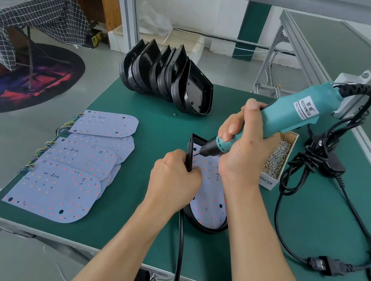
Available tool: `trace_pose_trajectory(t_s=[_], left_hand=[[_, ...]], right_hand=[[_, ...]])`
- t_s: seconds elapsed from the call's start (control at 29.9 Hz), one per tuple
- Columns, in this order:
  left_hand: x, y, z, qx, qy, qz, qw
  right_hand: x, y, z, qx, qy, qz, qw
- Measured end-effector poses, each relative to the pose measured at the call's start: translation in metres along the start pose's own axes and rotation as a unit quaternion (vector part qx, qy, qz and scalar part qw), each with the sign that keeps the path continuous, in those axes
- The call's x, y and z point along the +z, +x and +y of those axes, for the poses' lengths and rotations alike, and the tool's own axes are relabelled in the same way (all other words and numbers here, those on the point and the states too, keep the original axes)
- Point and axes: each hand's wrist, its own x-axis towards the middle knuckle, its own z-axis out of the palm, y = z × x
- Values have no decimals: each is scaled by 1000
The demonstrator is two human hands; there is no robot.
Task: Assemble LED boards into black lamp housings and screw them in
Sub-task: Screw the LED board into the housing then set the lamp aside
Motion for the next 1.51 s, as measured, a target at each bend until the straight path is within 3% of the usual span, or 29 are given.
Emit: trace_pose_trajectory(t_s=[0.47, 0.94, 1.21, 1.31, 1.37, 1.51], left_hand=[[-6, 6, 1, -17, 5, -54, 998], [-7, 5, 6, -33, -14, -64, 997], [-7, 1, 4, -28, 4, -71, 997], [-9, 0, -4, -51, 7, -81, 995], [-10, 1, -9, -58, -7, -83, 995], [-12, 0, -12, -59, -24, -79, 995]], right_hand=[[-9, -6, -3, 10, -10, -24, 1000], [-12, -24, -16, -49, -27, -22, 998], [-13, -26, -21, -38, -42, 51, 997], [-15, -29, -26, -65, -64, 12, 996], [-15, -29, -32, -69, -59, -3, 996], [-25, -22, -45, -33, 27, 44, 998]])
